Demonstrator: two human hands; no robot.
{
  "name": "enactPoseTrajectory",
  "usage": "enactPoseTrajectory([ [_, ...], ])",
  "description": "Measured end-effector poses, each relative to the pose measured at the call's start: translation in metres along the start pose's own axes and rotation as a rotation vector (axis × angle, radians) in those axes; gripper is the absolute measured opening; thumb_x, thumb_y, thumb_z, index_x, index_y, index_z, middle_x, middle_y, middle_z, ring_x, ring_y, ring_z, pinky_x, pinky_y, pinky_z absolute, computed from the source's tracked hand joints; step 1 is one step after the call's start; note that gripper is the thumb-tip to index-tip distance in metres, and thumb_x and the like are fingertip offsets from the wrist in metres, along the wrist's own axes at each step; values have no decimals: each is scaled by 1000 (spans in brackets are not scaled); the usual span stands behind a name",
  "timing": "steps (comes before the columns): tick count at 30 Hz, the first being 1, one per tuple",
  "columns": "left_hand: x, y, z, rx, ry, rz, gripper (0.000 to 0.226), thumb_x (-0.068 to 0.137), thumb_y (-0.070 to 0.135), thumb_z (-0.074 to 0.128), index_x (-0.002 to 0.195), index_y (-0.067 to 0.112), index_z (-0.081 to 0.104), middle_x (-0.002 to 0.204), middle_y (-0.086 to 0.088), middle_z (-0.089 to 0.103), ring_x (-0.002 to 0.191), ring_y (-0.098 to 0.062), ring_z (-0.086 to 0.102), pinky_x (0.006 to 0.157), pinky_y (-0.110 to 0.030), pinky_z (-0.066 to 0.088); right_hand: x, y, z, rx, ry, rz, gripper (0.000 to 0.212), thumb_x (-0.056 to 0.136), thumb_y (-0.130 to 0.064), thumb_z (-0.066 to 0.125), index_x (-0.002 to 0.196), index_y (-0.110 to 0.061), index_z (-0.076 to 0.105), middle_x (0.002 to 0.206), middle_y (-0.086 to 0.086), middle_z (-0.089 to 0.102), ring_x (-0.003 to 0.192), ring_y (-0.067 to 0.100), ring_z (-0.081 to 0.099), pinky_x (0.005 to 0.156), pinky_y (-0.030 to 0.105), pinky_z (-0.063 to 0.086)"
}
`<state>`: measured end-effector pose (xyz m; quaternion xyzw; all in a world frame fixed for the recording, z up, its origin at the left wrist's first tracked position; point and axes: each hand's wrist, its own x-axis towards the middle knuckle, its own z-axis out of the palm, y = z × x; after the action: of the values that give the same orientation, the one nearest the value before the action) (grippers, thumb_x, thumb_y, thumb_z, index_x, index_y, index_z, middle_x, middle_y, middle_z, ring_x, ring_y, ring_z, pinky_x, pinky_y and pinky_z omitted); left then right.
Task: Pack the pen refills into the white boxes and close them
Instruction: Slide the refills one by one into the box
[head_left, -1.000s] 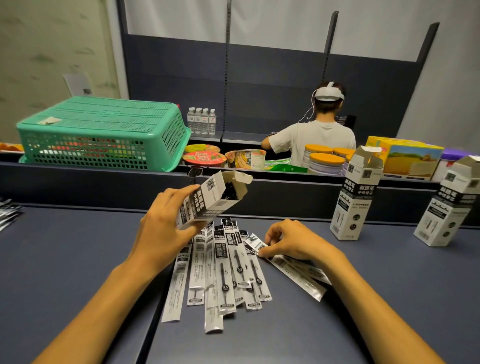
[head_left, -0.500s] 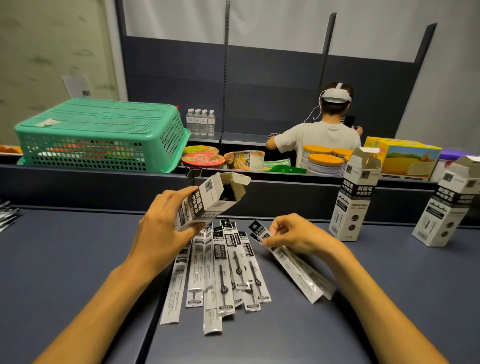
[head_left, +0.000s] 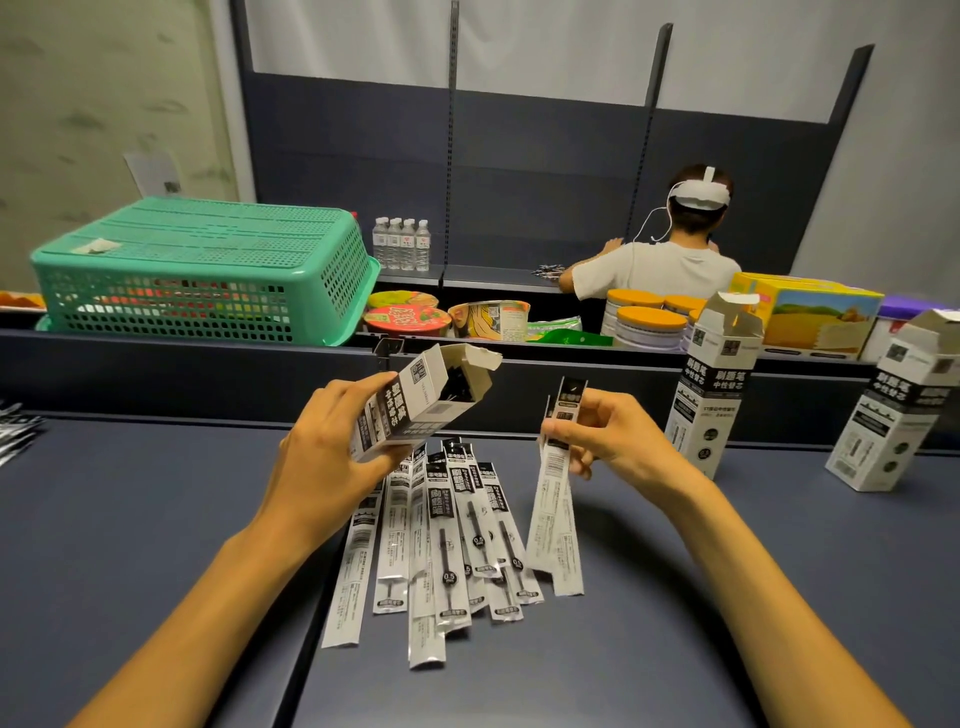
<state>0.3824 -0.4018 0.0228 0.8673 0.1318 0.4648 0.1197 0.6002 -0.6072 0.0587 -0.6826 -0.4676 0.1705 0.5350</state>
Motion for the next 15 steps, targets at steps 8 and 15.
enactPoseTrajectory([
  [8, 0, 0, 0, -23, 4, -8, 73, 74, 28, 81, 137, 29, 44, 118, 4, 57, 106, -13, 53, 79, -40, 54, -12, -29, -5, 390, 242, -168, 25, 75, -25, 72, 91, -6, 67, 88, 14, 75, 63, 23, 64, 53, 23, 53],
  [15, 1, -1, 1, -11, 4, -12, 72, 75, 30, 80, 137, 29, 44, 116, 4, 57, 105, -14, 53, 79, -41, 54, -24, -60, -2, 607, 416, -358, 23, 77, -26, 67, 91, -8, 63, 82, 2, 75, 57, 12, 67, 55, 23, 56],
])
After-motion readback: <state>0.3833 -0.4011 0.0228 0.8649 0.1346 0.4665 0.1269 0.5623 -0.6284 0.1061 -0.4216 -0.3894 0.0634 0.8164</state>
